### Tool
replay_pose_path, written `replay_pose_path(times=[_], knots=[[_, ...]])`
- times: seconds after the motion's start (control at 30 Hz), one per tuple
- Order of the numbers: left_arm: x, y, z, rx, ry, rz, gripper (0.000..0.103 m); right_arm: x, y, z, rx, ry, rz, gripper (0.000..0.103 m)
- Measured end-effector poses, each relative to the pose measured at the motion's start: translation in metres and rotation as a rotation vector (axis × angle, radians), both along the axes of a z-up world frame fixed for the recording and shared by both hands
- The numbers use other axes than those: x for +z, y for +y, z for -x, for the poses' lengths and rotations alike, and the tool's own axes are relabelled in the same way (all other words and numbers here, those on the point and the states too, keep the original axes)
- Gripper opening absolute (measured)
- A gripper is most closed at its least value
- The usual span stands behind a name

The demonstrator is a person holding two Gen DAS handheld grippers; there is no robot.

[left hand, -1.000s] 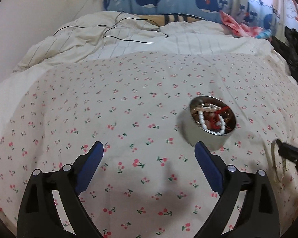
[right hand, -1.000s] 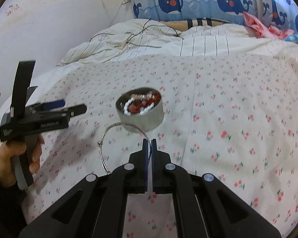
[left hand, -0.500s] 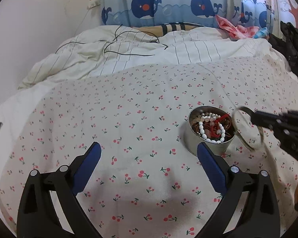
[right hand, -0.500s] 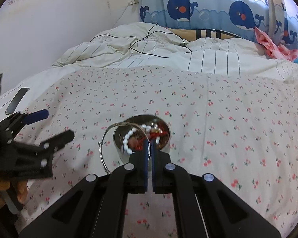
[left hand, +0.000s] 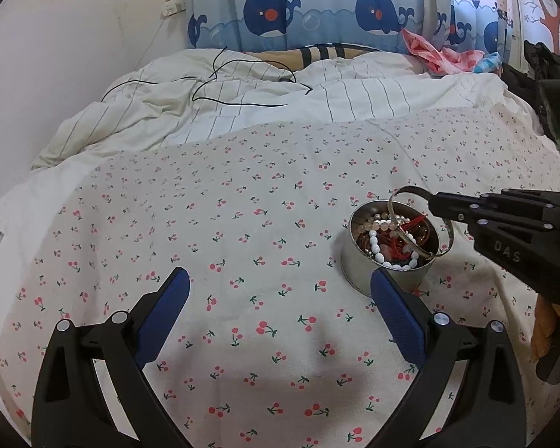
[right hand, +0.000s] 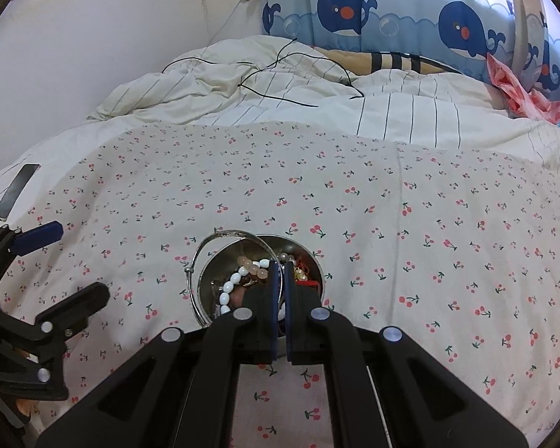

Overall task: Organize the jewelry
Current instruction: 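Carry the silver bangle with the right gripper into the tin and open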

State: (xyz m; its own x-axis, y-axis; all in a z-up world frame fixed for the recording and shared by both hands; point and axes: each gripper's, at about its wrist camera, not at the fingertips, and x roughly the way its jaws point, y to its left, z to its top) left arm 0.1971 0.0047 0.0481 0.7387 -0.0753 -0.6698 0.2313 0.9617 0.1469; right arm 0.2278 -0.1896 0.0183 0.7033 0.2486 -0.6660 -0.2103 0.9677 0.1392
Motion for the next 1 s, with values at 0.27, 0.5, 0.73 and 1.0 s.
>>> replay_pose_path(times=[0.27, 0.5, 0.73, 1.0], knots=[[0.001, -0.002, 0.001, -0.003, -0.003, 0.004, 0.094, -0.004, -0.003, -0.003, -0.010, 0.004, -0.008, 0.004], [0.001, -0.002, 0.001, -0.005, -0.002, -0.003, 0.095, -0.003, -0.001, -0.001, -0.009, -0.001, 0.011, 0.004], [0.002, 0.006, -0.003, 0.006, 0.027, 0.037, 0.095, -0.004, 0.006, -0.002, 0.005, -0.008, 0.050, 0.004], [-0.004, 0.057, -0.025, 0.138, 0.140, 0.286, 0.095, -0.006, 0.011, 0.005, 0.017, -0.028, 0.116, 0.004]])
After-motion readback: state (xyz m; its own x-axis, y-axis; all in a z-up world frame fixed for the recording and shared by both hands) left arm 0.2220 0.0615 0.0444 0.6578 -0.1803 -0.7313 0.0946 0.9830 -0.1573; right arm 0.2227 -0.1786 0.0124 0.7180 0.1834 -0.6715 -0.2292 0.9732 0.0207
